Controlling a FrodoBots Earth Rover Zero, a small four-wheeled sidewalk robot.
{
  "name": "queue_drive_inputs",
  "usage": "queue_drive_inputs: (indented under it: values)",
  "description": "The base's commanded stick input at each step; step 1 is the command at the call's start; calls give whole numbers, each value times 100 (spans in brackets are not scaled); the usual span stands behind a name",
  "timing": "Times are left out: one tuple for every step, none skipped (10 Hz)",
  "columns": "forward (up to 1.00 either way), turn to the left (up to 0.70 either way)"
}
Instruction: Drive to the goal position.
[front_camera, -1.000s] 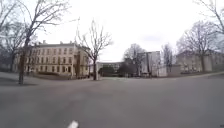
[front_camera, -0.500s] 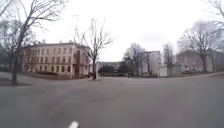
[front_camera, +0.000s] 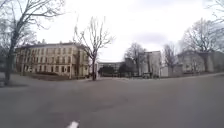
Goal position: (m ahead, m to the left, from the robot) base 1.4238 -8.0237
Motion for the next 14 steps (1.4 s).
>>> queue_drive_inputs:
  values:
    - [100,0]
    - [100,0]
    - [100,0]
    - [100,0]
    - [100,0]
    - [100,0]
    - [100,0]
    - [100,0]
    - [100,0]
    - [100,0]
    - [100,0]
    - [100,0]
    - [100,0]
    - [100,0]
